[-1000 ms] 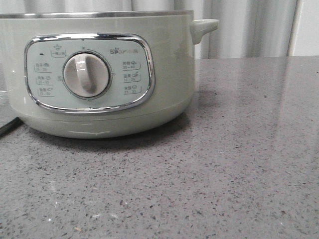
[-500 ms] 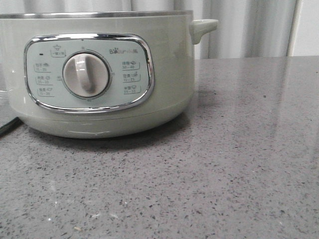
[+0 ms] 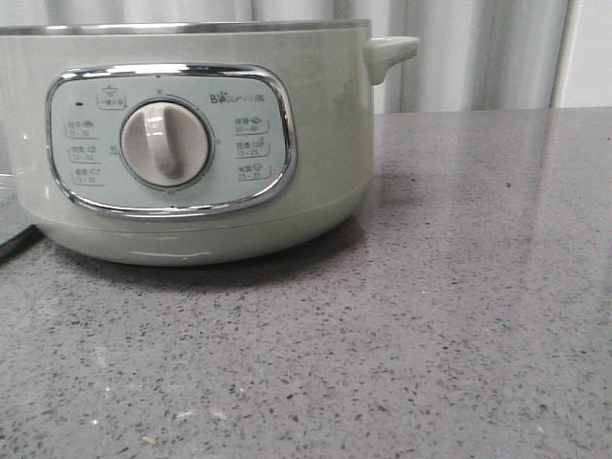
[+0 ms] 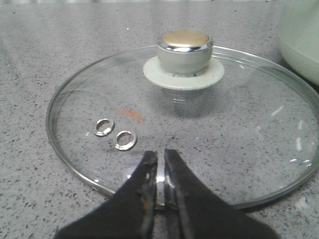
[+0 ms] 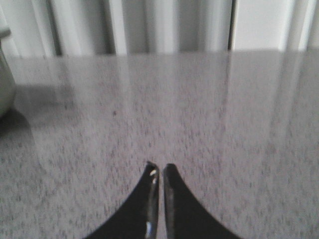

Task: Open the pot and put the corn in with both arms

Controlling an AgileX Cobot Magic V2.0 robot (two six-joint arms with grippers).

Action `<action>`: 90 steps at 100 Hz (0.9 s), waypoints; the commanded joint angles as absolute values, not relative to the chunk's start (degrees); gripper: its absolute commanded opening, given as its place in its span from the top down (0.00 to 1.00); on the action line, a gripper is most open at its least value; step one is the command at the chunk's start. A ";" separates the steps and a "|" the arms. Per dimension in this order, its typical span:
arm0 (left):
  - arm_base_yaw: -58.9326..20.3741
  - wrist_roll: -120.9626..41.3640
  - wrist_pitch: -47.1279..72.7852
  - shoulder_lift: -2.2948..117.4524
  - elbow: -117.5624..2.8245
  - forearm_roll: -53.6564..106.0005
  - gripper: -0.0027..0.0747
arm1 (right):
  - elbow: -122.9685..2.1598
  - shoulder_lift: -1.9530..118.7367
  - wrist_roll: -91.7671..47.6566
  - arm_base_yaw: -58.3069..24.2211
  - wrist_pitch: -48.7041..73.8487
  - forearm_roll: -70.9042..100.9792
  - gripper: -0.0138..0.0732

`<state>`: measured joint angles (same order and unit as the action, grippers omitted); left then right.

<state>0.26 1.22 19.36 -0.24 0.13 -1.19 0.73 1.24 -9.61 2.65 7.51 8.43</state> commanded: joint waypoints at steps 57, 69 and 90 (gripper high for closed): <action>0.34 1.21 17.43 -2.22 0.53 -1.10 0.99 | 1.77 -1.82 -10.14 3.72 17.45 8.54 0.91; 0.34 1.21 17.43 -2.22 0.53 -1.10 0.99 | 1.77 -1.82 -10.14 3.83 17.45 8.54 0.91; 0.34 1.21 17.43 -2.22 0.53 -1.10 0.99 | 1.77 -1.82 -10.14 3.77 17.45 8.54 0.91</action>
<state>0.26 1.22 19.36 -0.24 0.13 -1.19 0.61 -0.51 -9.64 3.48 18.41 8.43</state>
